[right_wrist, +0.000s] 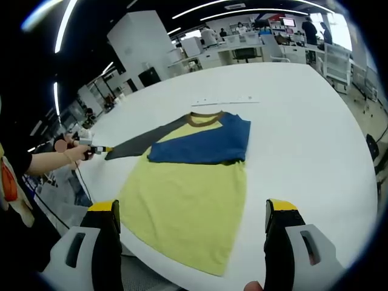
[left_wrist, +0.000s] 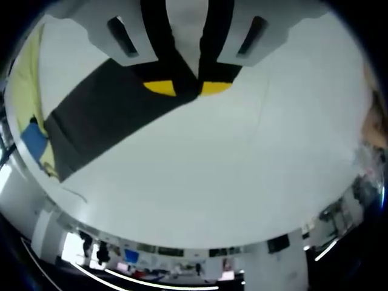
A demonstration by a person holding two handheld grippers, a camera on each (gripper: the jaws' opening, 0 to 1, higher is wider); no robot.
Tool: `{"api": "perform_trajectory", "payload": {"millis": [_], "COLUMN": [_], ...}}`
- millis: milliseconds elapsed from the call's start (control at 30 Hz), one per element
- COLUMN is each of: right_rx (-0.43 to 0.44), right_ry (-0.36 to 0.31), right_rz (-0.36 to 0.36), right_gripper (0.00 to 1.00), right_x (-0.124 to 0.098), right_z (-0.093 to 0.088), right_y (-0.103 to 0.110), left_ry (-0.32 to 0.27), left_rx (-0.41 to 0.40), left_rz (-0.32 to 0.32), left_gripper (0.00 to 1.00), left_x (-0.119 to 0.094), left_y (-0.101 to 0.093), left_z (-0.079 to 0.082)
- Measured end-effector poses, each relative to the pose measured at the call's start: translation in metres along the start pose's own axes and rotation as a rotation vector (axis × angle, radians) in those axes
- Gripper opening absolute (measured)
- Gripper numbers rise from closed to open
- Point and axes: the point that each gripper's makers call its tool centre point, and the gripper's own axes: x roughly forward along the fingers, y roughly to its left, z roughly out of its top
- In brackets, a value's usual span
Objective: Fold the garment on the visible template until the final outline fits inside the template.
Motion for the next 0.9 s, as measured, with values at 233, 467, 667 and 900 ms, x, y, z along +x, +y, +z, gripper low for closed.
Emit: {"api": "perform_trajectory", "payload": {"millis": [233,467,667,900], "right_rx": [0.002,0.004,0.004,0.008], "right_ry": [-0.005,-0.015,-0.023,-0.045], "right_rz": [-0.005,-0.005,-0.002,-0.004], "right_gripper": [1.00,1.00,1.00,1.00], "right_x": [-0.003,-0.006,-0.010,-0.018], "right_z": [0.000,0.001,0.000,0.004], "right_y": [-0.002,-0.001,0.001,0.000], "left_ry": [0.000,-0.021,-0.041,-0.077], "left_rx": [-0.029,-0.056,-0.071,-0.094], "left_rz": [-0.005,-0.006,-0.019,-0.038], "left_gripper": [0.00,0.00,0.00,0.00], "left_x": [-0.002,-0.010,-0.020,-0.034], "left_y": [-0.004,-0.007,-0.012,-0.025], "left_z": [0.000,0.005,0.010,0.020]}}
